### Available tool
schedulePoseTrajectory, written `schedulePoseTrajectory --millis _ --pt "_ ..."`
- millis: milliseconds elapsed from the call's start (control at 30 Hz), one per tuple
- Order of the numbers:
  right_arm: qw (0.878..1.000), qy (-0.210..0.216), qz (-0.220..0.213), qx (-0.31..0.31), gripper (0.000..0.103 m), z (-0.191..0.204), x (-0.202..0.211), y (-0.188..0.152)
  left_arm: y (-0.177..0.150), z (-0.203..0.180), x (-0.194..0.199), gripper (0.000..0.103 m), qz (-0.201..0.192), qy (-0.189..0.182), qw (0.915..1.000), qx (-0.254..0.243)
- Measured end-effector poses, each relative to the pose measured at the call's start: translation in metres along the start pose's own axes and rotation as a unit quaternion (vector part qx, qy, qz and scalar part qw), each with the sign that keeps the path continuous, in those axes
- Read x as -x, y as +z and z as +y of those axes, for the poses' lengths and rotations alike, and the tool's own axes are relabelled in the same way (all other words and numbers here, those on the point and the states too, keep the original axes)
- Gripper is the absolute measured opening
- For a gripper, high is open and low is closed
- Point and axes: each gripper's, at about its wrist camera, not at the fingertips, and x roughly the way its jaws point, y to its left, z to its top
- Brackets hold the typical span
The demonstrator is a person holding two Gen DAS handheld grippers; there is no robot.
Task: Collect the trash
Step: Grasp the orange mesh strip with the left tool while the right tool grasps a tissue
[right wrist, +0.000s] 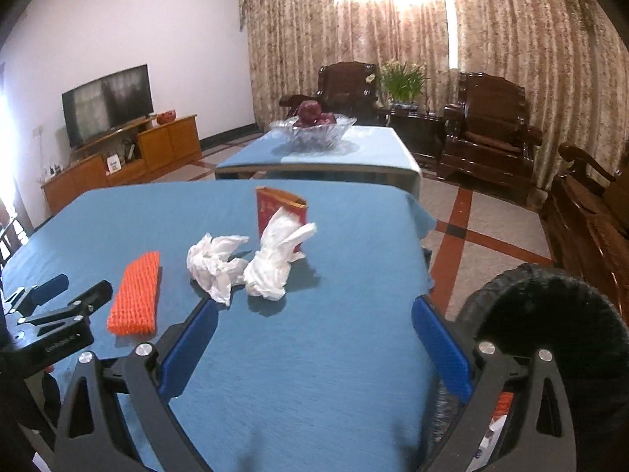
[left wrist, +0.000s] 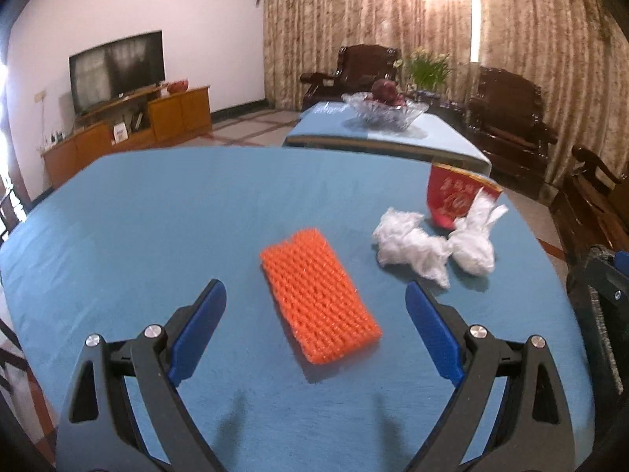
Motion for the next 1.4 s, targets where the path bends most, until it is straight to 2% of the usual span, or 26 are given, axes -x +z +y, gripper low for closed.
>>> schedulePoseTrajectory --millis 300,500,600,633,733,800,900,967,1133,1367,1400 --pt "1.000 -0.001 0.017 0.006 0.097 0.006 -0.023 -0.006 -0.009 -0.002 -0.039 0.090 0.042 0.006 0.9990 0.011" --pt "1.000 0.002 0.026 0.007 0.097 0.007 -0.038 -0.006 -0.010 0.000 -0.063 0.087 0.092 0.004 0.9956 0.017" --pt "1.000 0.007 0.029 0.009 0.097 0.010 -0.046 -0.004 -0.012 0.000 -0.073 0.075 0.117 -0.004 0.9929 0.016" --pt "0.999 0.007 0.030 0.010 0.097 0.011 -0.049 -0.002 -0.012 0.000 -0.076 0.074 0.126 -0.014 0.9918 0.018" --pt "0.999 0.010 0.034 0.013 0.097 0.015 -0.057 -0.001 -0.012 -0.003 -0.077 0.056 0.129 -0.034 0.9910 0.016" --pt "0.999 0.012 0.037 0.013 0.096 0.017 -0.061 0.001 -0.011 -0.008 -0.076 0.026 0.126 -0.054 0.9905 0.010" --pt "0.999 0.015 0.039 0.015 0.096 0.020 -0.068 0.004 -0.010 -0.011 -0.076 0.013 0.123 -0.070 0.9898 0.014" --pt "0.999 0.016 0.041 0.018 0.096 0.023 -0.075 0.007 -0.010 -0.009 -0.076 0.011 0.121 -0.075 0.9893 0.030" --pt "0.998 0.025 0.054 0.018 0.083 0.024 -0.095 0.015 -0.004 -0.003 -0.068 0.010 0.097 -0.073 0.9915 0.048" --pt "0.994 0.045 0.097 0.022 0.048 0.031 -0.122 0.015 0.012 -0.004 -0.054 0.010 0.069 -0.075 0.9940 0.042" --pt "0.993 0.050 0.106 0.021 0.040 0.031 -0.125 0.013 0.013 -0.006 -0.052 0.010 0.066 -0.075 0.9943 0.037"
